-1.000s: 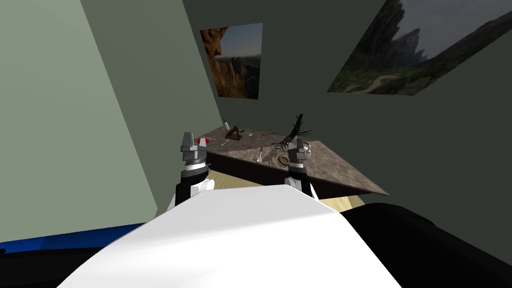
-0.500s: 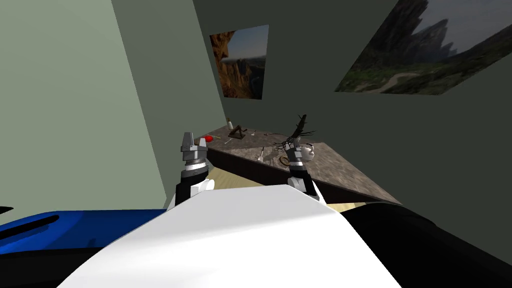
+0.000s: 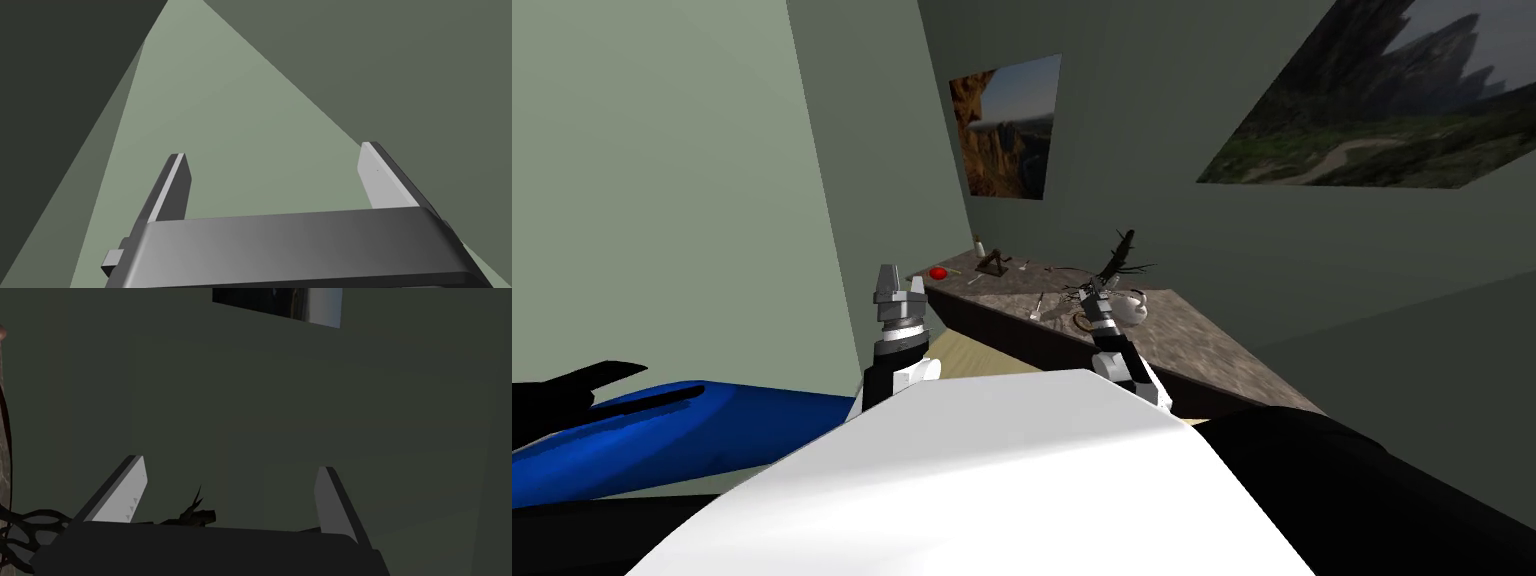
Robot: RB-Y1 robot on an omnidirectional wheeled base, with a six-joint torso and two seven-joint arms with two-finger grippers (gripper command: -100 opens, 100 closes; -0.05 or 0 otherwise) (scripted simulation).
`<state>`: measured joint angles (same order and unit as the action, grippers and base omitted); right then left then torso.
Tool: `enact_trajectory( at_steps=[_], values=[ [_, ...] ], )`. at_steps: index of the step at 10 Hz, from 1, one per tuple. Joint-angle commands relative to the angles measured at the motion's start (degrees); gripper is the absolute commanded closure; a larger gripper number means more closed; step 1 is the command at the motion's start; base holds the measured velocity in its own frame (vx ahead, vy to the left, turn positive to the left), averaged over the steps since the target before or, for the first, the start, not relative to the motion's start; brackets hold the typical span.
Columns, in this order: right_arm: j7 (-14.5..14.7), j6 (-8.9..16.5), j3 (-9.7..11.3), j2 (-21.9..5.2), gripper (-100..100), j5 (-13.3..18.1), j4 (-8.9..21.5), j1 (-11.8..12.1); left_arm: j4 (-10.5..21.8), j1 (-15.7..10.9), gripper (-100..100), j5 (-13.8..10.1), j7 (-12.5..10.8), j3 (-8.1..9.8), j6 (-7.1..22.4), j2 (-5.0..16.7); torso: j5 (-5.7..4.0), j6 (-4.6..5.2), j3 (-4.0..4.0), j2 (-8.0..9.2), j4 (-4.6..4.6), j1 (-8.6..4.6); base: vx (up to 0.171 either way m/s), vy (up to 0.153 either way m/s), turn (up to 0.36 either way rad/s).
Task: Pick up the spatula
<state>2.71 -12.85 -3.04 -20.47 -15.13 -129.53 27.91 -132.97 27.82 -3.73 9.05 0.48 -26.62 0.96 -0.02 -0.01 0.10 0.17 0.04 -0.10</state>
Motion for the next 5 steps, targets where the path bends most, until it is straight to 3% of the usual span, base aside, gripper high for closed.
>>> enact_trajectory(
  at_steps=[1,2,3,4,5],
  values=[
    [-0.3,1.7,-0.2,-1.5,-100,-0.9,0.1,-0.1,0.0,0.0,0,0.0,0.0,0.00,0.0,0.0,0.00,0.00,0.00,0.00,0.00,0.00,-0.039,-0.013,0.062],
    [-0.7,4.0,-0.3,-3.8,-100,-2.6,0.1,-0.3,0.0,0.0,0,0.0,0.0,0.00,0.0,0.0,0.00,0.04,-0.01,-0.03,0.00,0.02,-0.043,-0.014,0.120],
    [-0.7,4.3,-0.3,-4.0,-100,-2.6,0.1,-0.3,0.0,0.0,0,0.0,0.0,0.00,0.0,0.0,0.00,0.01,-0.02,-0.03,-0.01,0.01,-0.038,-0.018,0.074],
    [-1.0,6.6,-0.5,-6.4,-100,-4.3,0.1,-0.6,0.0,0.0,0,0.0,0.0,0.00,0.0,0.0,0.00,0.03,-0.02,-0.04,-0.01,0.01,-0.043,-0.018,0.159],
    [-1.0,6.9,-0.5,-6.4,-100,-4.3,0.1,-0.6,0.0,0.0,0,0.0,0.0,0.00,0.0,0.0,0.00,0.01,-0.02,-0.04,-0.01,0.00,-0.037,-0.020,0.066]
  ],
)
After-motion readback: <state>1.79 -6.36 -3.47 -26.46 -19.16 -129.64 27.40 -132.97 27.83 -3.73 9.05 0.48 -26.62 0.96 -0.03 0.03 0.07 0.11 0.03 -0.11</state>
